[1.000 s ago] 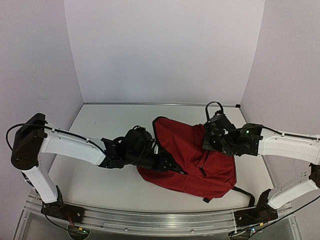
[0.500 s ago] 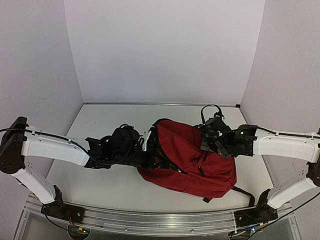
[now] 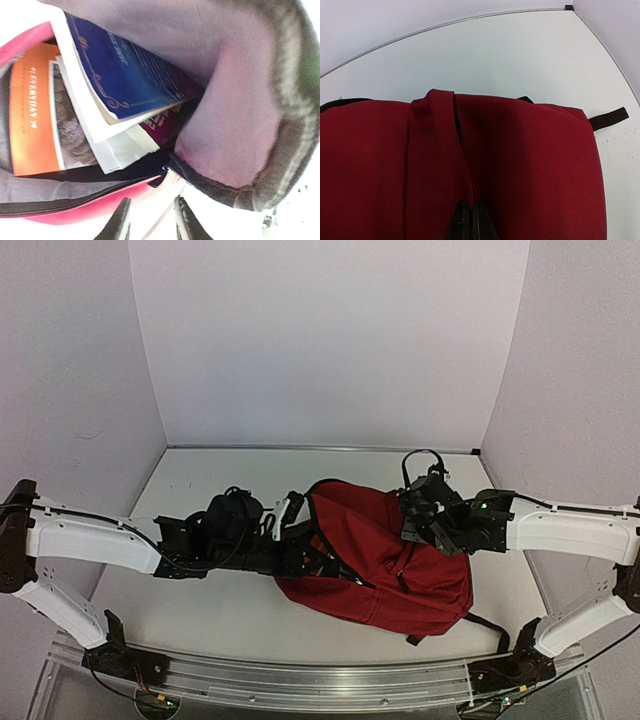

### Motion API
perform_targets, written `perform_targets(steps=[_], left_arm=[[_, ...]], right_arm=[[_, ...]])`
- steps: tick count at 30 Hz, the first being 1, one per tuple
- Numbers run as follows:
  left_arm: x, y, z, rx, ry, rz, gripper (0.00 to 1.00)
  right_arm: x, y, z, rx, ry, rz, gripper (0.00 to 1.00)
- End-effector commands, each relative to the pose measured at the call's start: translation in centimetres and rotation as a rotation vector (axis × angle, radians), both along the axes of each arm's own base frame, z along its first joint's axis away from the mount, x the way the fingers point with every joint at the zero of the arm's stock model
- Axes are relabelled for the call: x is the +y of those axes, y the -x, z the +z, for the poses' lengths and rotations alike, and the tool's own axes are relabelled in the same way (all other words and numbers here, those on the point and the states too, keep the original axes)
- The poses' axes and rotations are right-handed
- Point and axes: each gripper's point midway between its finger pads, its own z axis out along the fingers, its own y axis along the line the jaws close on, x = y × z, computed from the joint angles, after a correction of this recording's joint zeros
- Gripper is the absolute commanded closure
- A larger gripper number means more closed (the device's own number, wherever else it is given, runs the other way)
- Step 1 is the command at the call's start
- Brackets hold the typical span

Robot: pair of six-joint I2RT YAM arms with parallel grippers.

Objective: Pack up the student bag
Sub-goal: Zip the student bag at the center of the board.

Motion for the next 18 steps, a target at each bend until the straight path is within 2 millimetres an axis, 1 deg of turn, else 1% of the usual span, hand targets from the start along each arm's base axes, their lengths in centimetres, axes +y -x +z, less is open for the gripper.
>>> perform_targets(steps=[1, 2, 4, 9, 14, 16, 18], left_arm=[[-2.0, 0.7, 0.3, 0.019, 0.041, -0.083, 0.64], [-2.3, 0.7, 0.1, 0.024, 0.037, -0.088, 0.61], [-2.8, 0.5, 0.0, 0.029, 0.035, -0.093, 0.57], [-3.7, 0.4, -0.6, 0.046, 0.035, -0.106, 0.56], [-4.4, 0.2, -0.2, 0.043, 0.066, -0.104, 0.51], [-4.5, 0.0, 0.2, 0.041, 0.084, -0.096, 0.47], [-4.7, -0.2, 0.2, 0.04, 0.091, -0.088, 0.46]], right_arm=[[-1.3, 0.1, 0.6, -0.017, 0.02, -0.029, 1.0], [-1.4, 0.1, 0.6, -0.017, 0.018, -0.028, 1.0], [-1.5, 0.2, 0.8, -0.019, 0.012, -0.028, 1.0], [-1.8, 0.4, 1.1, -0.028, 0.002, -0.029, 1.0], [-1.8, 0.4, 1.2, -0.029, 0.0, -0.028, 1.0], [-1.8, 0.5, 1.1, -0.029, 0.0, -0.029, 1.0], [-1.9, 0.5, 1.1, -0.028, 0.0, -0.029, 1.0]])
